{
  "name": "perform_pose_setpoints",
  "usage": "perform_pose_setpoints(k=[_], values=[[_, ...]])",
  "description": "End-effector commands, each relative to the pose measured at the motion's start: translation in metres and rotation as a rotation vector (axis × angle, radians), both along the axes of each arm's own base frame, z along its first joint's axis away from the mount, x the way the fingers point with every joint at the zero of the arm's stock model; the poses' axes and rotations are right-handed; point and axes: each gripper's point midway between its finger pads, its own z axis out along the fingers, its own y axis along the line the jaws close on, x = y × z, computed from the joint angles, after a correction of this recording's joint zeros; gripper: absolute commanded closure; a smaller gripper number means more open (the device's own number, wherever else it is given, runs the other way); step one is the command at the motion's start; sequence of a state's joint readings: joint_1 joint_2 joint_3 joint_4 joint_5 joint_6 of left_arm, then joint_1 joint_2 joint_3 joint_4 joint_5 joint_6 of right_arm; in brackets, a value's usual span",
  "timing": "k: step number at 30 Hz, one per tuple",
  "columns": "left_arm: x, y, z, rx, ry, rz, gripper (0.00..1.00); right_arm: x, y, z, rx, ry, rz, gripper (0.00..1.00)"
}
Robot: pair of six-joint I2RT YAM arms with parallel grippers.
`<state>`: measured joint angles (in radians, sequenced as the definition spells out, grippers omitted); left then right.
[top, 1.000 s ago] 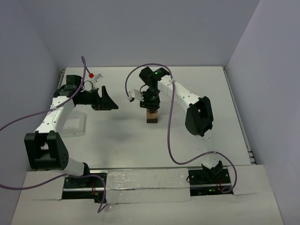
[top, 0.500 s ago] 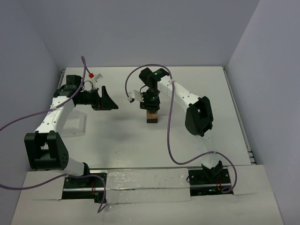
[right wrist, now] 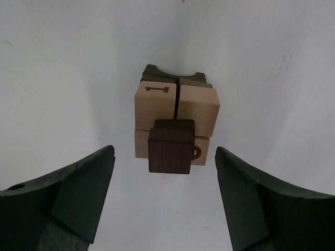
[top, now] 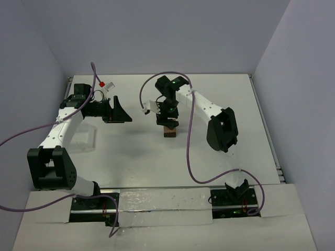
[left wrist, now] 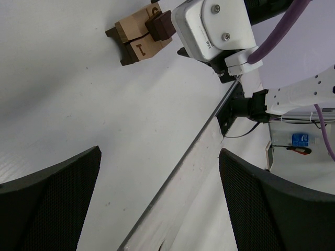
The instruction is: Build the wood block tower
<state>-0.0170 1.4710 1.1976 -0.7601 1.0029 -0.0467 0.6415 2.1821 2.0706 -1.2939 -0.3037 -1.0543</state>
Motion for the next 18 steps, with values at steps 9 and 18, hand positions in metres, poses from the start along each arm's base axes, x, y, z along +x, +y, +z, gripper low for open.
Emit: perform_pose_setpoints(k=[9, 18], values=[[0.008, 0.011, 0.025, 0.090, -0.224, 0.005, 0.01, 0.007, 0.018, 0.141, 0.286, -0.248, -0.084, 0.09], [0.023, 0.043, 0.019, 0.294, -0.355, 0.162, 0.01, 0.023, -0.032, 0.232, 0.593, -0.390, -0.466, 0.00]])
